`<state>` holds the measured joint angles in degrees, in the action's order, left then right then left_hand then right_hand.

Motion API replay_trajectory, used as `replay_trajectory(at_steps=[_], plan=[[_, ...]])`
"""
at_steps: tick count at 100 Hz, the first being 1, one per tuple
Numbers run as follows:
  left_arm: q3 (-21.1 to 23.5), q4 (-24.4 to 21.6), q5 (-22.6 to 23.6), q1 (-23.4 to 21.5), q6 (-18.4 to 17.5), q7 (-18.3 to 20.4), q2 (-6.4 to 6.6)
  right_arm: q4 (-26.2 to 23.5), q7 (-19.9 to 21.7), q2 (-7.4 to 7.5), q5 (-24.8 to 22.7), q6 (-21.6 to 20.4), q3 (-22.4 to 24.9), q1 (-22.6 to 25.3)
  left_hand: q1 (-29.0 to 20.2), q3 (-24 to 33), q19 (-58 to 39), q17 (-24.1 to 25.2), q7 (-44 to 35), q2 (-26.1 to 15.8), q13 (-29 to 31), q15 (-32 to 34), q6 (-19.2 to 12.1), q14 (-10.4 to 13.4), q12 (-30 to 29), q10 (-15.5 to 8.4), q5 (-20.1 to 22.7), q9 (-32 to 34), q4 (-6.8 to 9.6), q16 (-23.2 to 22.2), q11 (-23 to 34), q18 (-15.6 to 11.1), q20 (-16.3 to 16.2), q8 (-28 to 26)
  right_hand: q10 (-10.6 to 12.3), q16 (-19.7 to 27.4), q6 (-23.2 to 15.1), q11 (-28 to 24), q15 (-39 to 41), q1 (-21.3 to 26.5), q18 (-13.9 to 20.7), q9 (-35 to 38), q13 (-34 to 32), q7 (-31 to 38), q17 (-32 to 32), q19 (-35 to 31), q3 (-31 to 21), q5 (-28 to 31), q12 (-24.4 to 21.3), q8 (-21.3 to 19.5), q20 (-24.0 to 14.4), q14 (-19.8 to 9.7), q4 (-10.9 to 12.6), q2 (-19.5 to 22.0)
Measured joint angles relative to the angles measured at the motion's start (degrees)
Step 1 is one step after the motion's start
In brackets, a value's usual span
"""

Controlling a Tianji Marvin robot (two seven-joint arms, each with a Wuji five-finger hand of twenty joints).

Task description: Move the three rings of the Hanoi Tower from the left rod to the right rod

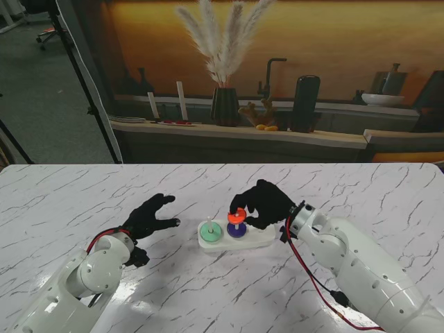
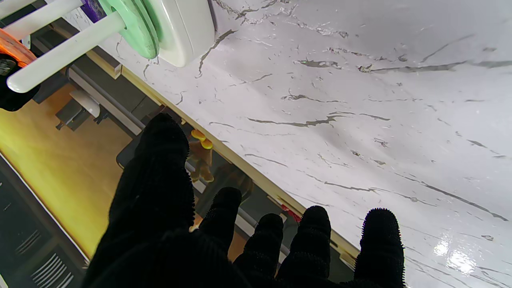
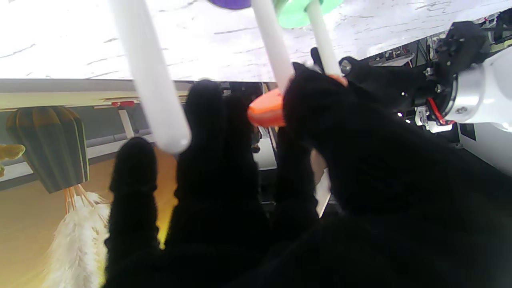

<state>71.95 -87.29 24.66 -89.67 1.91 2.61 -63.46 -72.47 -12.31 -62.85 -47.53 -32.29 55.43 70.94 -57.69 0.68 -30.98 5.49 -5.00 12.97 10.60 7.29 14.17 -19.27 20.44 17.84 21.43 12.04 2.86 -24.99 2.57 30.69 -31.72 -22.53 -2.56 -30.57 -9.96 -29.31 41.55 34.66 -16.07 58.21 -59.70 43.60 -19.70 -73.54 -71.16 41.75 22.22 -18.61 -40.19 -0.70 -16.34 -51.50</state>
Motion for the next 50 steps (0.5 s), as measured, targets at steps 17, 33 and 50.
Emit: replay_trajectory(at_steps=[17,33,50], plan=[[0.0,0.0,0.0,0.0,0.0,0.0,-0.01,0.0,0.8,0.17,-0.2,-0.4,0.1,0.0,0.0,0.0,0.0,0.0,0.0,0.0,0.0,0.0,0.0,0.0,0.0,0.0,0.0,0.0,0.0,0.0,0.0,0.0,0.0,0.0,1.9,-0.8,-0.1,-2.2,-0.6,-2.2,0.0,-2.3,3.4,-0.9,2.1,0.8,-2.2,-1.8,1.2,-0.8,-0.6,-0.7,0.2,-0.6],[0.1,0.0,0.0,0.0,0.0,-0.1,-0.03,-0.5,2.3,0.54,-0.7,-0.5,0.5,0.0,0.0,0.0,0.0,0.0,0.0,0.0,0.0,0.0,0.0,0.0,0.0,0.0,0.0,0.0,0.0,0.0,0.0,0.0,0.0,0.0,5.1,-0.9,-0.2,-6.0,-2.3,-3.8,0.0,-4.6,6.7,-2.5,4.3,2.1,-3.2,-4.2,1.4,-1.5,-1.3,-2.0,6.3,0.1],[0.1,0.0,-0.3,0.0,0.0,-0.2,-0.04,-1.6,5.7,1.16,-1.1,-0.6,1.2,0.3,0.0,0.0,0.0,0.0,0.0,0.0,0.0,0.0,0.0,0.0,0.0,0.0,0.0,0.0,0.0,0.0,0.0,0.0,0.0,0.0,5.8,-0.7,0.0,-6.0,-4.0,-7.5,0.0,-9.2,9.9,-4.9,7.0,3.6,-3.1,-7.7,1.4,-1.6,-1.5,-2.3,9.6,0.8]])
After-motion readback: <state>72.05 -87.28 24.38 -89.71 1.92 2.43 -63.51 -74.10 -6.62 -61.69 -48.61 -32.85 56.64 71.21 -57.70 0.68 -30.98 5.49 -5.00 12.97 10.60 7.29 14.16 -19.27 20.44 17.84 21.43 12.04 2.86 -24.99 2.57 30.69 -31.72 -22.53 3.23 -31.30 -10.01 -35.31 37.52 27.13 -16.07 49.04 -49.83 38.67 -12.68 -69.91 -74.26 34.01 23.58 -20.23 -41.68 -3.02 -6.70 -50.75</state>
